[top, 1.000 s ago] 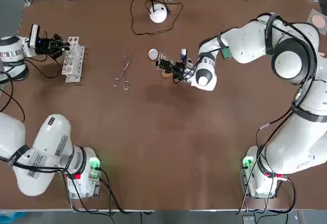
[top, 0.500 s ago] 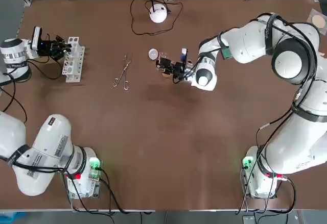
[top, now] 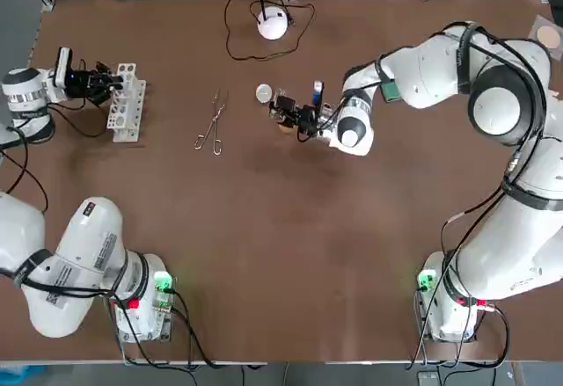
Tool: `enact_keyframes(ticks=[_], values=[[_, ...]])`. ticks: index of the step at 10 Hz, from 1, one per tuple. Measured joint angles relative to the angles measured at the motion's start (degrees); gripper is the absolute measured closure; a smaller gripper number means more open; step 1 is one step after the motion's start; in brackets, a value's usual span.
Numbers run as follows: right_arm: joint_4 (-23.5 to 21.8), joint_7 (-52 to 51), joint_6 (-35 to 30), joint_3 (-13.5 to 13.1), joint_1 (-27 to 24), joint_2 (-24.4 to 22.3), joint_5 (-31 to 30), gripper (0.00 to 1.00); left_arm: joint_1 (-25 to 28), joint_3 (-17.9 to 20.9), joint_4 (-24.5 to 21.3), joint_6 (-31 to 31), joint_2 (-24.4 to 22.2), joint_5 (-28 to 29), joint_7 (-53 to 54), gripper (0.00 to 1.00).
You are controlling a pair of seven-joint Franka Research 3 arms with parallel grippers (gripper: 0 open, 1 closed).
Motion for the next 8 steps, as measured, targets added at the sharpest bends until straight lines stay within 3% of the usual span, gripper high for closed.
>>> enact_keyframes(ticks=[8], values=[[1.3,3.2,0.6,0.0,-0.7,0.0,0.4,0.61,-1.5,1.8,1.2,0.0,1.2,0.4,1.4,0.79]])
